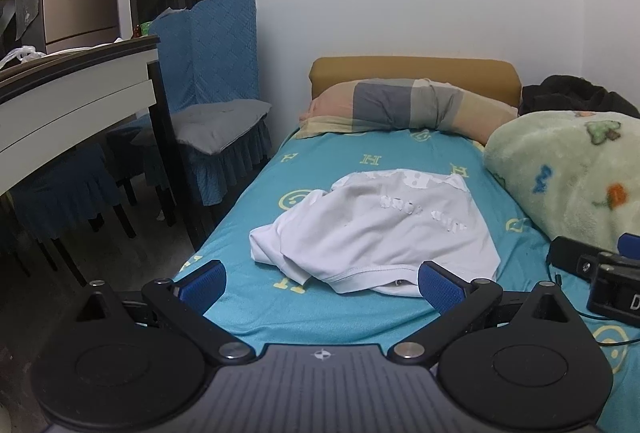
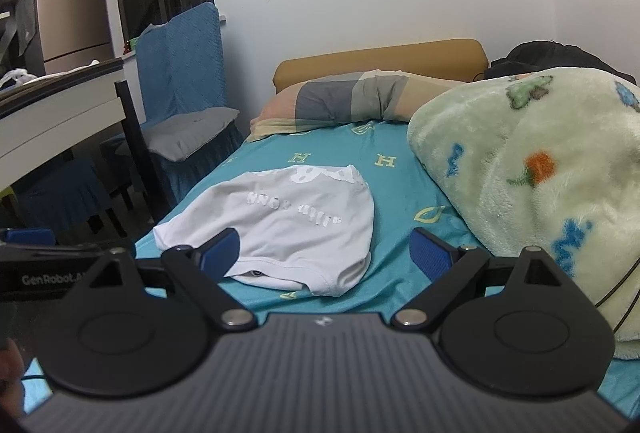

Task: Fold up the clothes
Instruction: 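Move both grippers toward the crumpled white T-shirt on the bed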

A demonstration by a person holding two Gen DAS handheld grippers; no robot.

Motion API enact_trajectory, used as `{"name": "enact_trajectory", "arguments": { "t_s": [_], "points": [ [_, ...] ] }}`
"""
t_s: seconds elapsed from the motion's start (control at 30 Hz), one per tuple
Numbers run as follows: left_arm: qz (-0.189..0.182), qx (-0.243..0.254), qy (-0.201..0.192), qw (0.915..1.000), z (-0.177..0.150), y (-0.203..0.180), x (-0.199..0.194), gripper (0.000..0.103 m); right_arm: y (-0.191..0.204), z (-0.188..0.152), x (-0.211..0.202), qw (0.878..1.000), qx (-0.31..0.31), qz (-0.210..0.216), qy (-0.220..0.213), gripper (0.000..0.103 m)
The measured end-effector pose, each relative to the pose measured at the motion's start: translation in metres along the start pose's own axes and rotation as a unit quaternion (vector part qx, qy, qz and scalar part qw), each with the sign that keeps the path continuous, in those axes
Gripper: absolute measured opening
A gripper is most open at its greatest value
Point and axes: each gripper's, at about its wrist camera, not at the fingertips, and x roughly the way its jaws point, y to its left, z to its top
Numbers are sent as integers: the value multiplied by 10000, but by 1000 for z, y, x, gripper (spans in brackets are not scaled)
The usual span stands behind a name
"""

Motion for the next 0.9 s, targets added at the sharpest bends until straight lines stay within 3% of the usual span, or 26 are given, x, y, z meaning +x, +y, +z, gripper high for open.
{"name": "enact_trajectory", "arguments": {
  "t_s": [0.4,0.57,0.77,0.9],
  "points": [
    [26,-66,111,9999,-6,-2,-6,103,1,-4,2,9998,-12,39,204,93],
    [-135,-179,389,9990,-6,1,-2,103,2,-5,1,9998,-45,12,213,93],
    [-95,-168,452,9988,-8,3,1,103,2,-5,3,9997,-55,0,236,93],
    [-355,-313,501,9976,-6,8,4,103,-1,-6,8,9993,-33,26,360,93]
  ]
}}
